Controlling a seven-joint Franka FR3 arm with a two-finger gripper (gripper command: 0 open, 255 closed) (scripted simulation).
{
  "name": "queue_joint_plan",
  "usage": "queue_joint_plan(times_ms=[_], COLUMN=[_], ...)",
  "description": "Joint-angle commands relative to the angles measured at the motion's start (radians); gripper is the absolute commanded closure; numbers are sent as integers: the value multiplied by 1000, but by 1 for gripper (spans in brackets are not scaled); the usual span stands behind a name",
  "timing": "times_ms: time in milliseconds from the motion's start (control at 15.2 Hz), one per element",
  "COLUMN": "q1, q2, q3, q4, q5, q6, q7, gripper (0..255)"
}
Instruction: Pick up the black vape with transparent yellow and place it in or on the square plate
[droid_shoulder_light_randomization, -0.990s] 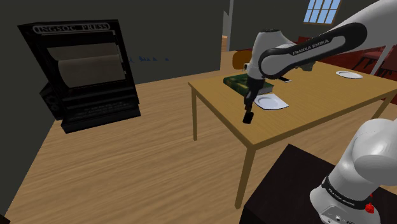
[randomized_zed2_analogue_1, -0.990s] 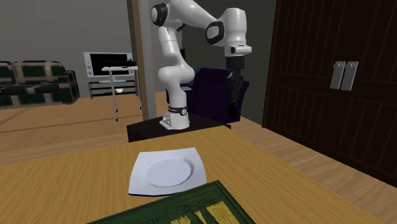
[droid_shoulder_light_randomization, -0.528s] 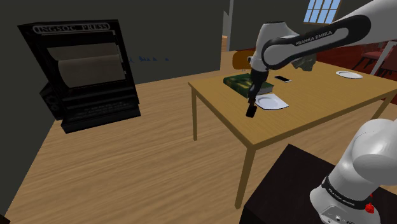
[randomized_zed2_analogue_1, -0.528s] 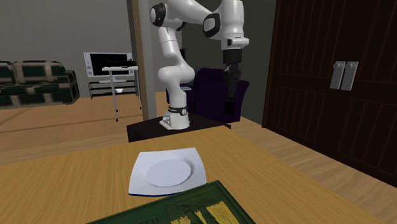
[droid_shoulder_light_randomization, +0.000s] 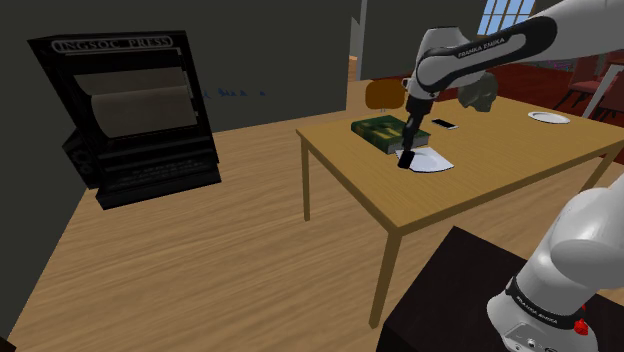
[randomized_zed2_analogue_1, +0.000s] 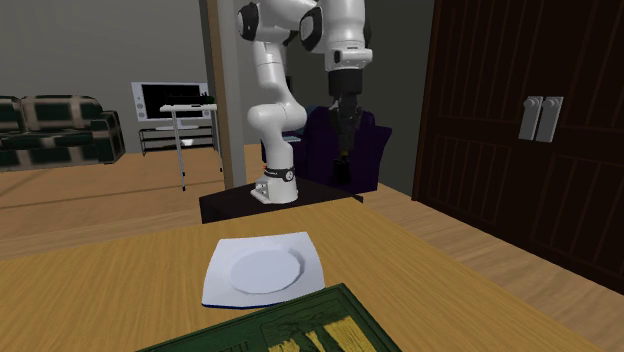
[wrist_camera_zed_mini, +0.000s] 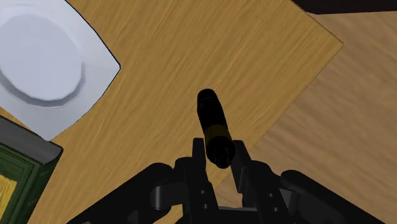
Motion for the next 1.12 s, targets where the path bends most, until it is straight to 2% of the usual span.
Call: queue_joint_plan(times_ms=[0, 528, 1056], q1=[-15, -74, -177], q2=[33, 212, 455], q3=[-33, -153, -231], q4=[42, 262, 568], q5=[6, 75, 208], q6=[-9, -57, -154], q7=[-54, -271, -485], gripper=[255, 255, 255])
